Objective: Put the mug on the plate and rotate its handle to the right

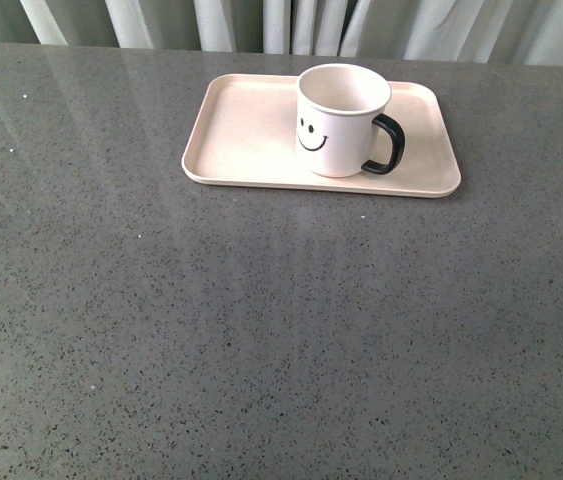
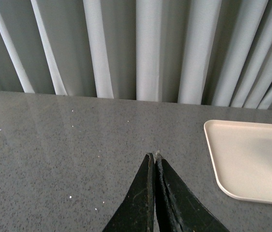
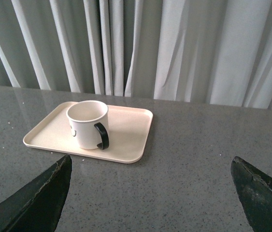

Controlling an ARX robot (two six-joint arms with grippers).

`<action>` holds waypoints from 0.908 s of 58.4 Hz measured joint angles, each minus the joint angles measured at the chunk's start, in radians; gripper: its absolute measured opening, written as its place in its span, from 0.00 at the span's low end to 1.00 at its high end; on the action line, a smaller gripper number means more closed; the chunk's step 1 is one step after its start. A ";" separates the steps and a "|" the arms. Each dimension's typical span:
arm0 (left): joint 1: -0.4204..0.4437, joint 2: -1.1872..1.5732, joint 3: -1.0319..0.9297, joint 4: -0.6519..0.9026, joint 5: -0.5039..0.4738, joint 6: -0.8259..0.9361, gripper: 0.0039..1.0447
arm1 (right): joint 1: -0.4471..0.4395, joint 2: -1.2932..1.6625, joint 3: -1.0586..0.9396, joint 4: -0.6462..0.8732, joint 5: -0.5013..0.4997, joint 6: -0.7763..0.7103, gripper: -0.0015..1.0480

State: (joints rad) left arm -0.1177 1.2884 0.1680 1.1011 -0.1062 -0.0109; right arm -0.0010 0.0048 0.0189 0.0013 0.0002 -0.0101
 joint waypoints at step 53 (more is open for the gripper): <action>0.114 -0.734 -0.154 -0.558 0.106 0.002 0.01 | 0.000 0.000 0.000 0.000 0.000 0.000 0.91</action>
State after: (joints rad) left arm -0.0036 0.5549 0.0135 0.5434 -0.0002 -0.0093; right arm -0.0010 0.0048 0.0189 0.0013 0.0002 -0.0101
